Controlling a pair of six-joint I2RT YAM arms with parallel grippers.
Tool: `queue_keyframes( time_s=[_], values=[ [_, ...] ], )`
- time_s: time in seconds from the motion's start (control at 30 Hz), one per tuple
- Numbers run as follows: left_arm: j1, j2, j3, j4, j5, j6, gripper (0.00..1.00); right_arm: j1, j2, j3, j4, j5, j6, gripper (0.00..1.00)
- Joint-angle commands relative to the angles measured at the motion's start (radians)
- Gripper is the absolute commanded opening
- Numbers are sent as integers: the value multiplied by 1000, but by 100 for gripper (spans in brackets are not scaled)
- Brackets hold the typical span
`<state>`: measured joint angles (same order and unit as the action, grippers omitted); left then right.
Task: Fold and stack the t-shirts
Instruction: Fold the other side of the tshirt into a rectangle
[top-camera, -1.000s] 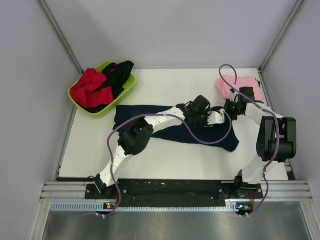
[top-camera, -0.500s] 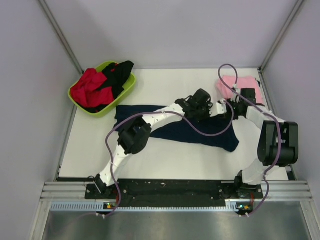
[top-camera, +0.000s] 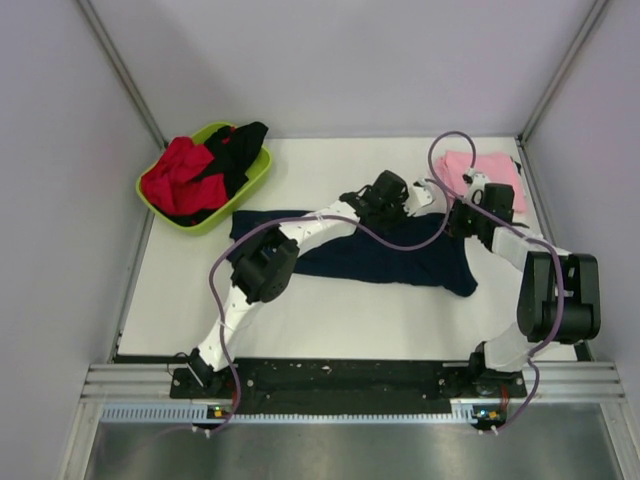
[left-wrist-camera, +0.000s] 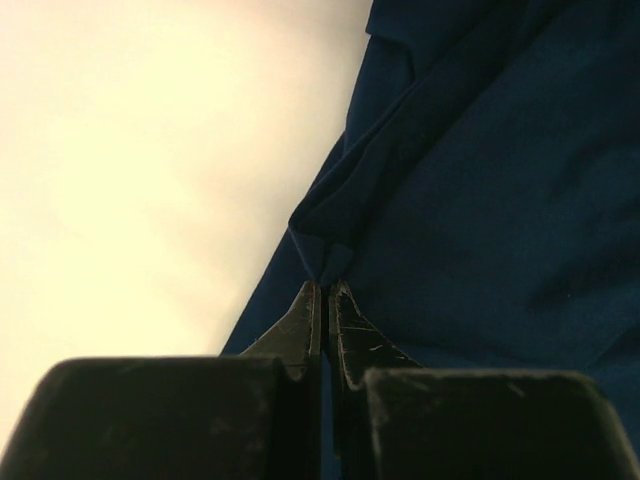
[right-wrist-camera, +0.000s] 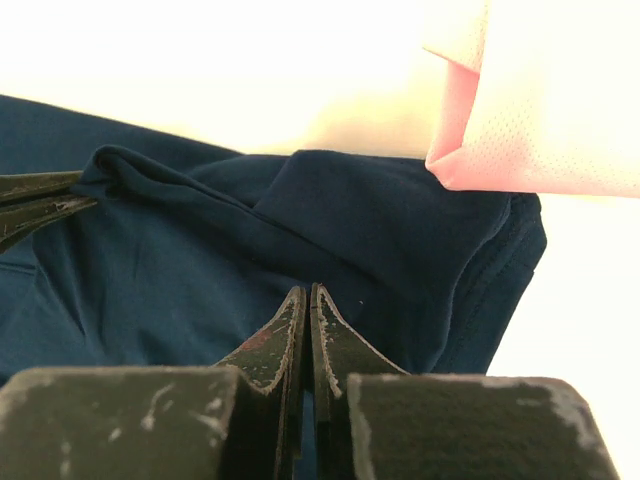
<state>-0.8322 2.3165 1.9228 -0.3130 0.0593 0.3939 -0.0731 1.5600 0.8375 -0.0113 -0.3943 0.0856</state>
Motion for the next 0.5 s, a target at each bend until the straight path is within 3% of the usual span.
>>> queue_keyframes(
  time_s=[0.0,0.03,0.1,0.2,0.27,0.37,0.47],
  values=[
    [1,1,-5,49,-26,-33,0,-8,-17,-2,123,8,-37,0],
    [-1,6,-1,40,-15,-32,0,-8,-8,8,108,20,-43,0],
    [-4,12,-4,32,-12,-36,18,-7,6,28,76,54,-44,6],
    [-5,17,4,25,-48,-36,47,-7,-6,61,14,121,-21,33],
    [-4,11,27,14,-131,-20,51,-2,-47,86,-65,178,-9,42],
    [5,-32,64,-8,-203,35,60,13,-122,129,-188,306,2,46],
    [18,-121,68,-58,-204,98,75,16,-201,132,-256,382,14,52]
  ],
)
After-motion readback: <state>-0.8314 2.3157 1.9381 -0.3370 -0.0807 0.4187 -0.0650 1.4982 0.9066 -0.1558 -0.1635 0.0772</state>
